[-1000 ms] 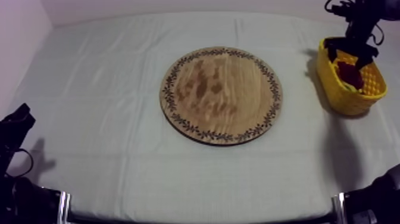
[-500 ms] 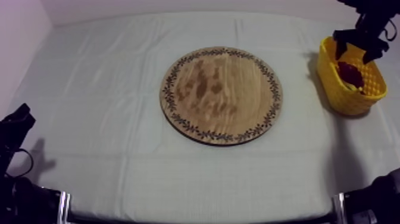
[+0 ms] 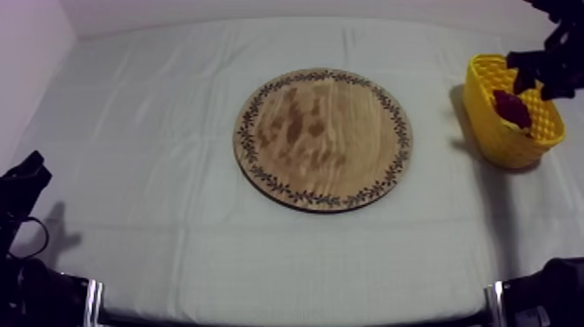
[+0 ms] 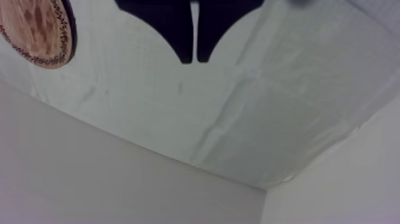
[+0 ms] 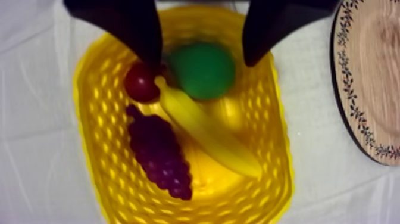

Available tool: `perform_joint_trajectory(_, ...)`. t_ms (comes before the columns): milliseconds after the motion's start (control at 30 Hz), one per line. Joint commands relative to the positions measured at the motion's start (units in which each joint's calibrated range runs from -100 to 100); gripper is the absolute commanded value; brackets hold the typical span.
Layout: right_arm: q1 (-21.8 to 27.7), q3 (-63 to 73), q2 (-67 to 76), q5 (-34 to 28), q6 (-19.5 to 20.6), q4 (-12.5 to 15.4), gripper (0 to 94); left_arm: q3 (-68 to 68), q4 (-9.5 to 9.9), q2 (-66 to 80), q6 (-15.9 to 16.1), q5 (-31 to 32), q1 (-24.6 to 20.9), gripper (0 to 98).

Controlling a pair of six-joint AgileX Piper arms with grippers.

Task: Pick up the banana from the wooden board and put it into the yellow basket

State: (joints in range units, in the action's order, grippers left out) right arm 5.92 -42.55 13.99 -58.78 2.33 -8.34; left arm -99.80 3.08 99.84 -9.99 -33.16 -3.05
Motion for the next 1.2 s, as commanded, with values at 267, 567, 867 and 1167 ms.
perform_joint_trajectory(267, 1.35, -27.62, 25.86, 10.57, -1.16, 2.89, 18.9, 0.02, -0.02, -0.02, 0.0, 0.02, -0.02, 0.1)
perform_joint_trajectory(567, 3.0, -37.03, 44.9, 12.96, -10.1, 10.13, 3.8, 0.02, -0.02, -0.02, -0.02, 0.02, -0.02, 0.1)
perform_joint_trajectory(867, 3.94, -48.87, 65.04, 13.52, -16.56, 14.77, 0.4, 0.02, -0.02, -0.02, 0.0, 0.02, -0.02, 0.1)
perform_joint_trajectory(1167, 4.22, -55.45, 80.29, 18.72, -9.53, 12.44, 0.3, 0.02, -0.04, -0.02, -0.04, 0.02, -0.02, 0.1)
